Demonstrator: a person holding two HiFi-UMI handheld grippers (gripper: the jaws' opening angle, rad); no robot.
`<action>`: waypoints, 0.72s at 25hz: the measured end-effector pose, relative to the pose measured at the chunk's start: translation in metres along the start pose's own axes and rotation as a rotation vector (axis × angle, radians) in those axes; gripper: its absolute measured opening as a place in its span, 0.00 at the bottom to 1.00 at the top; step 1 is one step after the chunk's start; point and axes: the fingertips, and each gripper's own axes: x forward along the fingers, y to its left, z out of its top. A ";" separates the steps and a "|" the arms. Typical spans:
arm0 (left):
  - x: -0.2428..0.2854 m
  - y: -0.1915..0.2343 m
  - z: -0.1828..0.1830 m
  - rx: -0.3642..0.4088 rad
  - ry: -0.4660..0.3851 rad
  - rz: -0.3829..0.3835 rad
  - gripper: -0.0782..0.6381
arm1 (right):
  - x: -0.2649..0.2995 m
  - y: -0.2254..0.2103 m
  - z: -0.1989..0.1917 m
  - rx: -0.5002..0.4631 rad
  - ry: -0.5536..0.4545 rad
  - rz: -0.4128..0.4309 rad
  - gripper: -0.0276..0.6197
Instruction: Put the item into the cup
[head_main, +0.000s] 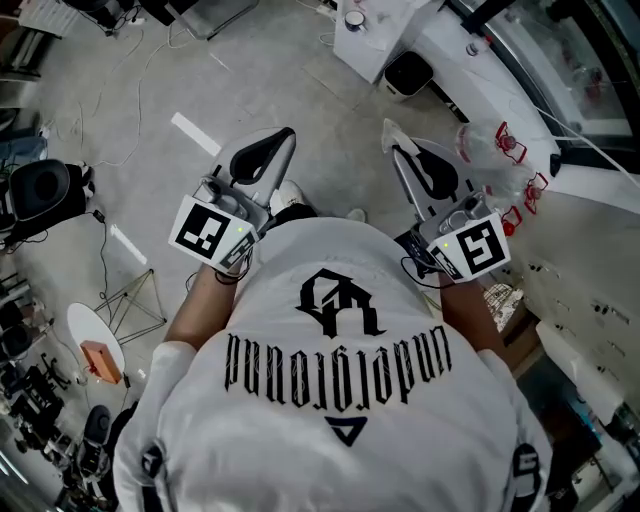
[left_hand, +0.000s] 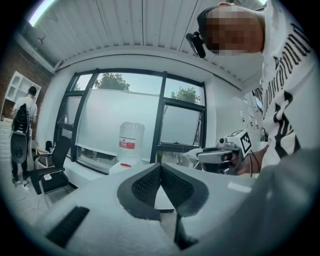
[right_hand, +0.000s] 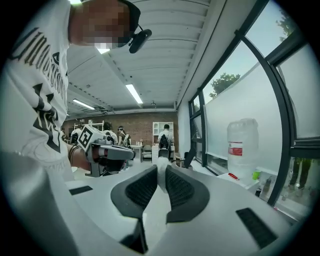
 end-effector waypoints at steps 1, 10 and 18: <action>-0.004 0.008 0.002 0.004 -0.002 -0.008 0.13 | 0.009 0.002 0.003 0.003 -0.001 -0.006 0.13; -0.042 0.078 0.010 -0.015 -0.006 -0.049 0.13 | 0.079 0.029 0.021 0.006 0.014 -0.044 0.13; -0.055 0.102 0.009 -0.035 -0.029 -0.098 0.13 | 0.113 0.042 0.022 0.017 0.036 -0.047 0.13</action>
